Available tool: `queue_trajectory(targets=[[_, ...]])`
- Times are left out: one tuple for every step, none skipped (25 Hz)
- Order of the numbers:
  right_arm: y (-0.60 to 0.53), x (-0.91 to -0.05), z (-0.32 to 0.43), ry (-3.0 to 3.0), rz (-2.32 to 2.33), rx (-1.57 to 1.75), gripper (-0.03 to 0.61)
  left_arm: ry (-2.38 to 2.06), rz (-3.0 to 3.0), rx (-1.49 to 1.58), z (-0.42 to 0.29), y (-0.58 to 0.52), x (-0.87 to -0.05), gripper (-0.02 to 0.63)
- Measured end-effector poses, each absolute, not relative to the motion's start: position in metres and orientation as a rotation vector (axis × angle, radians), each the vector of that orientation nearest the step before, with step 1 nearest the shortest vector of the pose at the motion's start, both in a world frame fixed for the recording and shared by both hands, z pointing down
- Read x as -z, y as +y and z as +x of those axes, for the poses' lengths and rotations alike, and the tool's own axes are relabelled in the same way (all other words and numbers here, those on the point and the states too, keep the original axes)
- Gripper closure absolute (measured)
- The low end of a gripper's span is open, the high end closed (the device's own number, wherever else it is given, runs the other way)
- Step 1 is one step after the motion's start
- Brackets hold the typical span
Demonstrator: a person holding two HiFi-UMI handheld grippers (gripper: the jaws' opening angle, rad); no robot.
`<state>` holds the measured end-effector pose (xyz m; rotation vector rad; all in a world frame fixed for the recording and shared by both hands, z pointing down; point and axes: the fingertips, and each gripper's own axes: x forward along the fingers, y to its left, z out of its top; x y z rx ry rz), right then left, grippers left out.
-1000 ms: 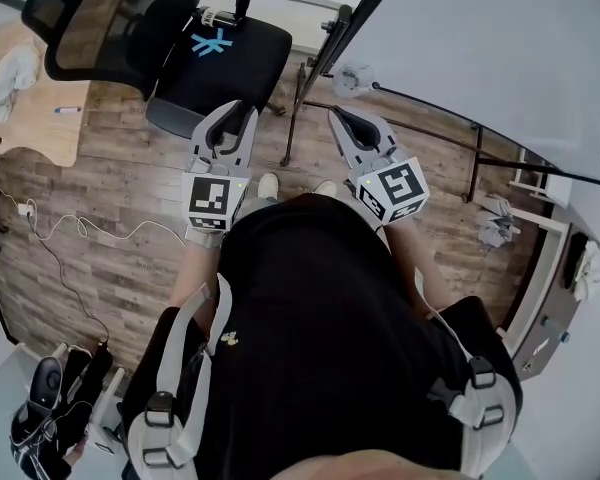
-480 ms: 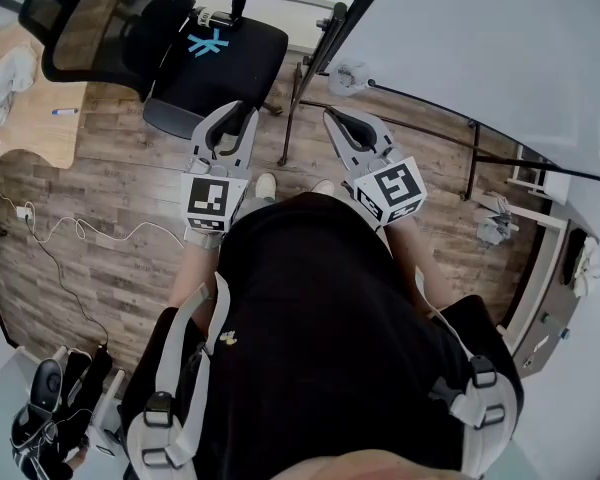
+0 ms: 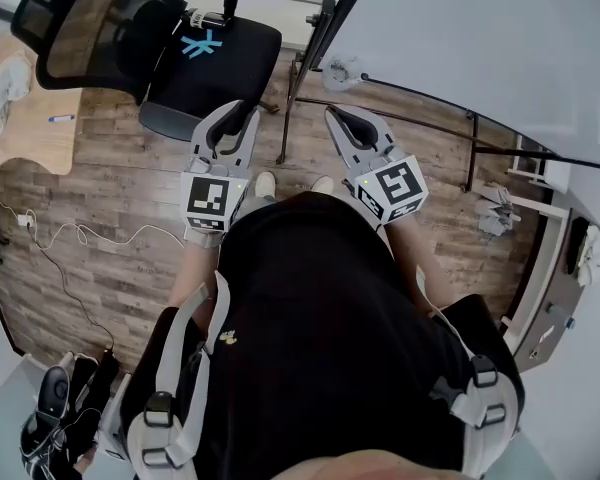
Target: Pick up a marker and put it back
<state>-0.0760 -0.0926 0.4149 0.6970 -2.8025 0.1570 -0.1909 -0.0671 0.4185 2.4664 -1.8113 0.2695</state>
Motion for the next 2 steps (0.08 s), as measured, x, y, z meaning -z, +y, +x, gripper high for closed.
queue_trajectory(targets=[[-0.0926,-0.4148,-0.0751,-2.803,0.700,-0.160,0.563,-1.808,2.468,-0.269,-0.1900,-0.0672,-0.4187,0.522],[-0.0926,-0.4147,-0.0742,-2.804,0.703,-0.162,0.563,-1.805,2.470,-0.270,-0.1891,-0.0673,-0.4188,0.522]])
